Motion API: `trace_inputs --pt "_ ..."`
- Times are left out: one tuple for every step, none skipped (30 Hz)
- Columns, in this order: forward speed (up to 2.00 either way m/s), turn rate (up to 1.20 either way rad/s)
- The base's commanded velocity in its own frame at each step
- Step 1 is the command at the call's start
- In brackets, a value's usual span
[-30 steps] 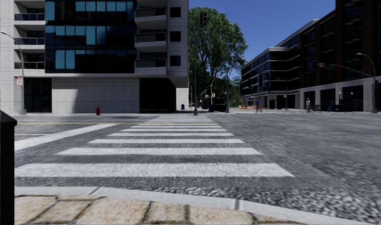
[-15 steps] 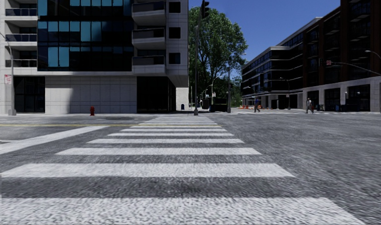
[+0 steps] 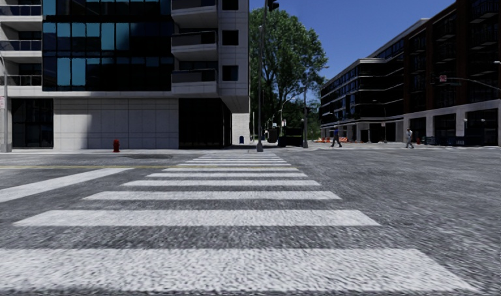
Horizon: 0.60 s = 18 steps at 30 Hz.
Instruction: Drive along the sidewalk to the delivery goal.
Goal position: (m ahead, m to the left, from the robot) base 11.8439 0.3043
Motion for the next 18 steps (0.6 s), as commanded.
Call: trace_inputs --pt "1.38 0.24" --pt "1.38 0.24" --pt "1.38 0.24" --pt "1.37 0.23" --pt "1.37 0.23" --pt "1.37 0.21" --pt "1.37 0.21" --pt "1.37 0.19" --pt "1.37 0.19" --pt "1.37 0.16" --pt "1.37 0.16" --pt "1.37 0.15" --pt "1.37 0.14" --pt "1.37 0.14" --pt "1.37 0.14" --pt "1.37 0.14" --pt "1.37 0.14" --pt "1.37 0.14"
